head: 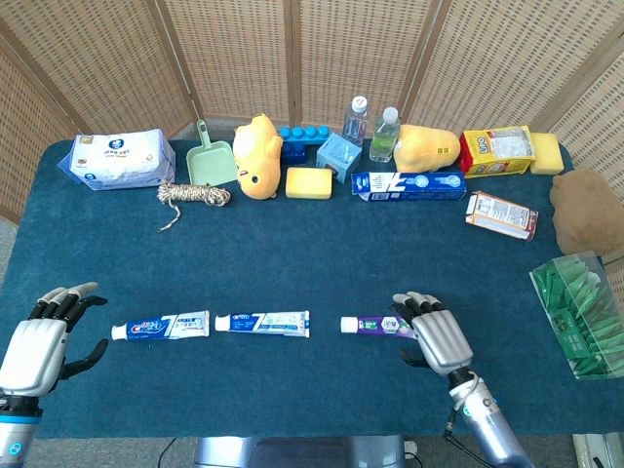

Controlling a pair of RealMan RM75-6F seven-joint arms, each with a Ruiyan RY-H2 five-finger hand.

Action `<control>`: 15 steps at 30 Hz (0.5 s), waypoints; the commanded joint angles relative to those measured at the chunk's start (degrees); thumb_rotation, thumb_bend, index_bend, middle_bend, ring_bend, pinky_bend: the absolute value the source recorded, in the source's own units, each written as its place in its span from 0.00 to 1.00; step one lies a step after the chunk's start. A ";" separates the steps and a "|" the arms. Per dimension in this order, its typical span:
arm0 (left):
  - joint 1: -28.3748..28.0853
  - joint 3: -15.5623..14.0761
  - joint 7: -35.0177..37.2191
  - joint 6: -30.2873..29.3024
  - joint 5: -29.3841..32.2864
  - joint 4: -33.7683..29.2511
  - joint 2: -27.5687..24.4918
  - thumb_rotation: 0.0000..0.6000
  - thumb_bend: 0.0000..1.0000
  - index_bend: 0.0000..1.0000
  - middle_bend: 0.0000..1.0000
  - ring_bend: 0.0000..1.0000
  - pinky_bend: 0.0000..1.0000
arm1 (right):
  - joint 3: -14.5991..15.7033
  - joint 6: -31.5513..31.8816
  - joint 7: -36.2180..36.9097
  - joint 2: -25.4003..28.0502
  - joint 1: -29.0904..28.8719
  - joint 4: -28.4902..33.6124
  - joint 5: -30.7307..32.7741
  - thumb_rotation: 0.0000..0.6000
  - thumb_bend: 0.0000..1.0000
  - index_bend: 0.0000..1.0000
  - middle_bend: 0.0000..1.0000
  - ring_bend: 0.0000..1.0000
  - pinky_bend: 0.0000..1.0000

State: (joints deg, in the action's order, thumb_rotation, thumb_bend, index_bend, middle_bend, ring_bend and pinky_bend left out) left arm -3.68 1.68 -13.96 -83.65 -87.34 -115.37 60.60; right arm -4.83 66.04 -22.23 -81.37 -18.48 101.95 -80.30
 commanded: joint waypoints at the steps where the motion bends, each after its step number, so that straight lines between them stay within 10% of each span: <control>1: -0.40 0.15 -0.35 0.46 0.56 0.13 0.24 1.00 0.26 0.29 0.22 0.20 0.15 | -0.77 -1.37 -2.07 -2.69 -1.50 -2.44 2.59 1.00 0.24 0.25 0.23 0.17 0.20; 15: -0.98 0.04 1.19 0.64 0.87 0.81 0.64 1.00 0.26 0.29 0.22 0.20 0.15 | -0.89 -2.45 -3.83 -7.09 -3.84 -8.46 5.71 1.00 0.23 0.25 0.23 0.17 0.20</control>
State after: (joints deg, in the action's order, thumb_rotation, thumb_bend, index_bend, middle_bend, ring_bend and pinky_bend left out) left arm -4.70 1.90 -13.30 -82.82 -86.08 -115.11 60.93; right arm -5.67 63.71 -25.92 -88.21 -22.09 93.77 -74.77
